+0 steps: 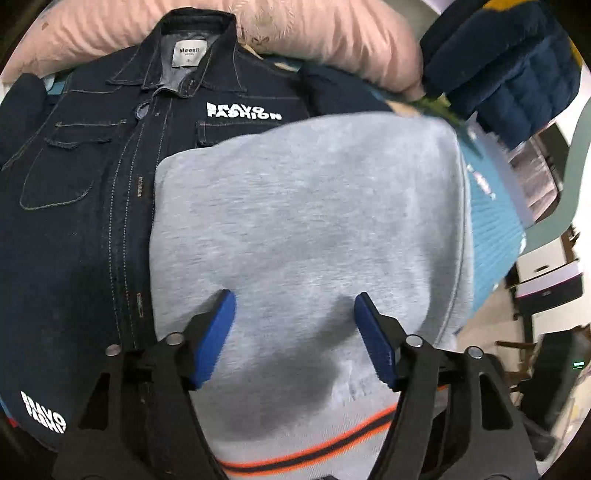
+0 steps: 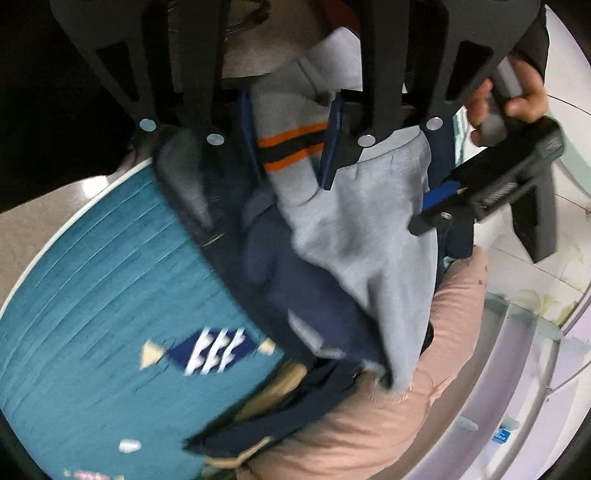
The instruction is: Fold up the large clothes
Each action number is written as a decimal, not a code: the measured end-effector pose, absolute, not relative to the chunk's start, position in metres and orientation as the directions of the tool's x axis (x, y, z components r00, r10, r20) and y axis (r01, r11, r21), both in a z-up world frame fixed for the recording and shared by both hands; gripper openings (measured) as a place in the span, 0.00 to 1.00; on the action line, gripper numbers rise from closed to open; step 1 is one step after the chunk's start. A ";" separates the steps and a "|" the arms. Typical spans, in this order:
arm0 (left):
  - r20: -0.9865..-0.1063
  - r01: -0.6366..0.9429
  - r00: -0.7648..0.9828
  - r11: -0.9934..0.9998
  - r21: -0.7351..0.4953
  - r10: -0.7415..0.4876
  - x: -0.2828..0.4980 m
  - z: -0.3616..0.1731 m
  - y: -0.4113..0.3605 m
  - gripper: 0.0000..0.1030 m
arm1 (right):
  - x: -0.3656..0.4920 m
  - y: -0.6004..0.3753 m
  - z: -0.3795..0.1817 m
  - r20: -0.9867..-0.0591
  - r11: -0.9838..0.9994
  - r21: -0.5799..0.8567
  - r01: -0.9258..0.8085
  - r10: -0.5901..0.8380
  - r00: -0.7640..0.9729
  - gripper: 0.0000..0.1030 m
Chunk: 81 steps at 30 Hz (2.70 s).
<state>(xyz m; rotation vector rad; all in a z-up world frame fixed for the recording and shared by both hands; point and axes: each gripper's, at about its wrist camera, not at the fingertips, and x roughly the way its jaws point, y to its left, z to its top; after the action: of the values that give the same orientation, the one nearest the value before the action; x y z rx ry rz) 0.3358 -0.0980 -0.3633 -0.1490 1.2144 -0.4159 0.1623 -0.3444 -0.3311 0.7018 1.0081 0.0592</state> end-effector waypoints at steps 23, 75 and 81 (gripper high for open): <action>-0.824 0.010 0.300 0.865 -0.501 -0.480 0.295 -0.361 -0.018 0.81 | 0.196 -0.334 -0.357 -0.762 0.813 0.566 0.135 0.454 0.461 0.06; -0.699 0.081 0.214 0.725 -0.684 -0.683 0.305 -0.314 -0.075 0.18 | 0.134 -0.359 -0.428 -0.276 -0.272 0.821 0.501 0.580 0.766 0.71; -0.702 0.080 0.195 0.724 -0.685 -0.685 0.301 -0.323 -0.071 0.18 | 0.155 -0.359 -0.433 -0.286 -0.240 0.837 0.491 0.573 0.768 0.68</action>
<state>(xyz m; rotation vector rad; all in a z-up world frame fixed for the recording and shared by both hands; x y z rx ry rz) 0.3013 -0.0711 -0.3232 -0.5777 1.2727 -0.5799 0.1547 -0.3590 -0.4328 1.8895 0.8133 0.0956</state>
